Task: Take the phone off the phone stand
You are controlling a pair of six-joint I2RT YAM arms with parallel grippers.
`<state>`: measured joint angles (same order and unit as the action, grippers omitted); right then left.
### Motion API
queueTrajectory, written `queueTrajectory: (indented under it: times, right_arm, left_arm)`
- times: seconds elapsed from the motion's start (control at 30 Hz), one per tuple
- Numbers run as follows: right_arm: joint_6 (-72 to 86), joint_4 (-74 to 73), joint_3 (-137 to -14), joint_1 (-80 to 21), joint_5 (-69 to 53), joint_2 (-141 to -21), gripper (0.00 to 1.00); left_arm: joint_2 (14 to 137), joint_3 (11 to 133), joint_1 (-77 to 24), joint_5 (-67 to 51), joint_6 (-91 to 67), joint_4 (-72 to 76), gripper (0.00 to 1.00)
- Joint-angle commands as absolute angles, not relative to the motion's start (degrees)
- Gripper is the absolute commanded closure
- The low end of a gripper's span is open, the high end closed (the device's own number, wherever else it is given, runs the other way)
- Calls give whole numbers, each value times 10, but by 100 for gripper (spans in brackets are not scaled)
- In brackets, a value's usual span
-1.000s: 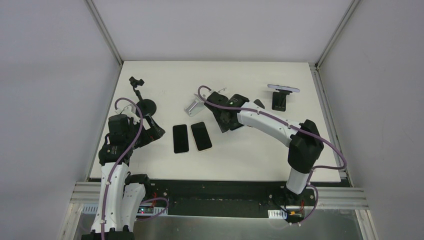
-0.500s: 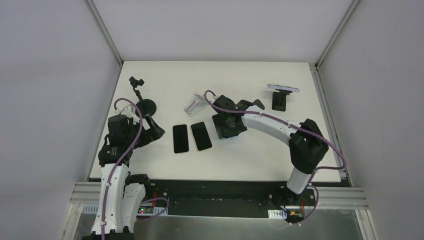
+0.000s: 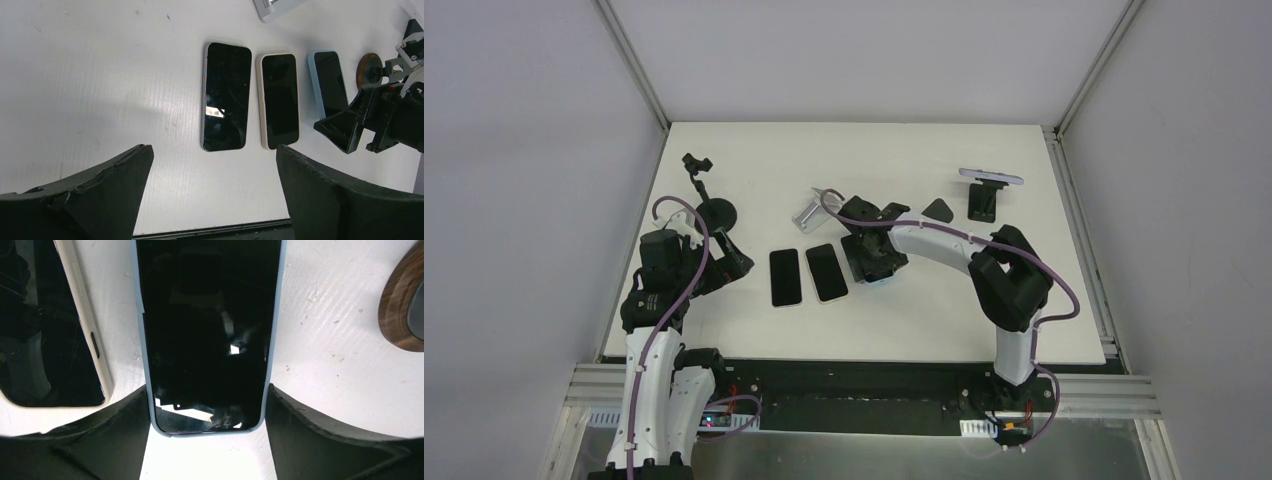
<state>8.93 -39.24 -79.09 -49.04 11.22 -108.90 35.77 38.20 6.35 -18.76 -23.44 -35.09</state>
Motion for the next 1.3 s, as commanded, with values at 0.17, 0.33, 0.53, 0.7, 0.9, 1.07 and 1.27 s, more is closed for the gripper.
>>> queueTrajectory:
  times: [0.17,0.33,0.53,0.7,0.9,1.07,1.27]
  right_arm:
    - [79,-377,-838,-495,111,-1110,100]
    - [78,-385,-848,-501,106,-1123,100]
    - [84,-396,-843,-504,95,-1134,98]
    - [91,-392,-823,-510,83,-1127,92]
    - [94,-394,-815,-518,80,-1125,85]
    - [97,-393,-805,-521,84,-1127,66]
    - [101,-392,-803,-521,91,-1127,40]
  left_arm:
    - [357,392,61,-179,-237,-352,0]
    - [358,392,61,-180,-237,-352,0]
    - [357,392,62,-180,-237,-352,0]
    - [357,392,61,-181,-238,-352,0]
    - [359,392,62,-182,-238,-352,0]
    - [359,391,61,-182,-238,-352,0]
    - [360,391,61,-184,-238,-352,0]
